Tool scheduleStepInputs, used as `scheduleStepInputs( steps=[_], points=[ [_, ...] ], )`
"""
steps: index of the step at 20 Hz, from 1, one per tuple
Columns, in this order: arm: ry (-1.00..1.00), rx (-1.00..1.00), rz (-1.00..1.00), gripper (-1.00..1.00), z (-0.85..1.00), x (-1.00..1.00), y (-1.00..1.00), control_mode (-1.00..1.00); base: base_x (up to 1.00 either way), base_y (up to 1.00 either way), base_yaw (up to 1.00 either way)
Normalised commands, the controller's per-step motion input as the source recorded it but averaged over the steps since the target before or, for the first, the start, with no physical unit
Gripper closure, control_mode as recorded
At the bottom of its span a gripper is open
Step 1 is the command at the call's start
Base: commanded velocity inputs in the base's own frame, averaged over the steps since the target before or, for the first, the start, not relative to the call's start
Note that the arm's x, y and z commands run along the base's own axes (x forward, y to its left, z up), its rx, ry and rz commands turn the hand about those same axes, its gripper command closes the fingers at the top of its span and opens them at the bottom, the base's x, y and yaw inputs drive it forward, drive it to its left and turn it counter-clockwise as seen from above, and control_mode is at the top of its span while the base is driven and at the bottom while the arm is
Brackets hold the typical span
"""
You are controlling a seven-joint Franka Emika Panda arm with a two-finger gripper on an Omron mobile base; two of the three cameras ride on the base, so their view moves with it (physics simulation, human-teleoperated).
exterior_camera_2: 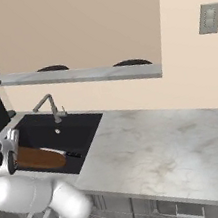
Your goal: Move the cutting board and knife to the sink. Then move spray from the cabinet to the counter.
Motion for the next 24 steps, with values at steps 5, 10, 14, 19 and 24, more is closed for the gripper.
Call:
scheduleStepInputs(
  steps=[5,10,14,19,24],
  points=[
    [0.04,0.09,0.0,-1.0,-0.24,0.28,0.0,-1.0,0.0,0.0,0.0],
    [0.0,0.02,0.0,-1.0,0.15,-0.2,0.0,-1.0,0.0,0.0,0.0],
    [-0.08,0.0,0.0,-1.0,0.37,-0.58,0.0,-1.0,0.0,0.0,0.0],
    [-0.15,0.0,0.0,-1.0,0.75,-0.63,0.03,-1.0,0.0,0.0,0.0],
    [-0.19,0.0,0.0,-1.0,1.0,-0.61,0.11,-1.0,0.0,0.0,0.0]
  ],
)
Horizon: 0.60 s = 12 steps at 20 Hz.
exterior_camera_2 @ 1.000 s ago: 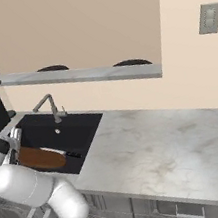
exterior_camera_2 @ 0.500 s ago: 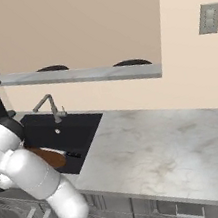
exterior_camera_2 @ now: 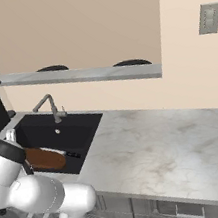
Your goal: Move the cutting board and knife to the sink. Then move spray from the cabinet to the counter.
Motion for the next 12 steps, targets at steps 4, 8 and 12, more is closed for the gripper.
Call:
scheduleStepInputs(
  steps=[4,8,12],
  points=[
    [-0.06,0.01,0.0,-1.0,1.0,-0.56,0.2,-1.0,0.0,0.0,0.0],
    [-0.01,0.07,0.0,-1.0,1.0,-0.55,0.24,-1.0,0.0,0.0,0.0],
    [0.0,0.13,0.0,-1.0,1.0,-0.49,0.29,-1.0,0.0,0.0,0.0]
  ],
)
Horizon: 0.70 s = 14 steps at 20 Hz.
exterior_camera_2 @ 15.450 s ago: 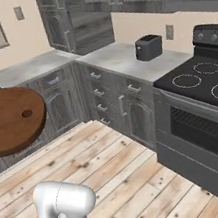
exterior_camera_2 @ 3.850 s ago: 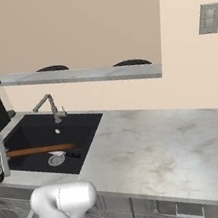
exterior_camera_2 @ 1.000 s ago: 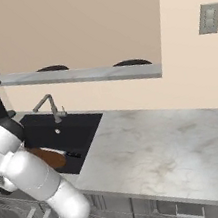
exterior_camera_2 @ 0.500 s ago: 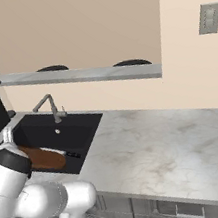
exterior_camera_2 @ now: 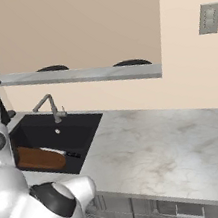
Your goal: Move the cutting board and knife to the sink. Then move spray from the cabinet to the counter.
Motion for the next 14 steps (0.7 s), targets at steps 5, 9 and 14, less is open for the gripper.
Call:
scheduleStepInputs(
  steps=[5,9,14],
  points=[
    [0.0,0.07,-0.02,-1.0,1.0,-0.5,0.21,-1.0,0.0,0.0,0.0],
    [0.0,0.0,-0.12,-1.0,0.96,-0.33,0.04,-1.0,0.0,0.0,0.0],
    [0.1,0.01,-0.23,-1.0,0.64,-0.02,-0.14,-1.0,0.0,0.0,0.0]
  ],
)
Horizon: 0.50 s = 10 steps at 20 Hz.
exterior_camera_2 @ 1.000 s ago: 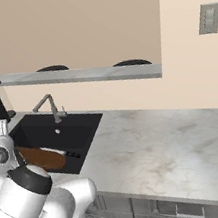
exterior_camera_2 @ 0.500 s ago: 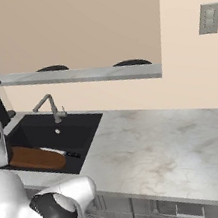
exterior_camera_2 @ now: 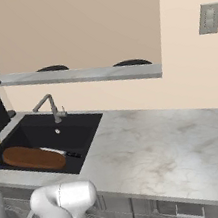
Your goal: Move the cutting board and knife to the sink. Then move spray from the cabinet to the counter.
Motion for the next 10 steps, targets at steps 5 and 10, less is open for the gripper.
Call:
scheduleStepInputs(
  steps=[5,10],
  points=[
    [0.19,0.07,-0.22,-1.0,0.66,0.0,-0.58,-1.0,0.0,0.0,0.0],
    [0.16,0.02,-0.13,-1.0,0.36,-0.04,-0.92,-1.0,0.0,0.0,0.0]
  ],
)
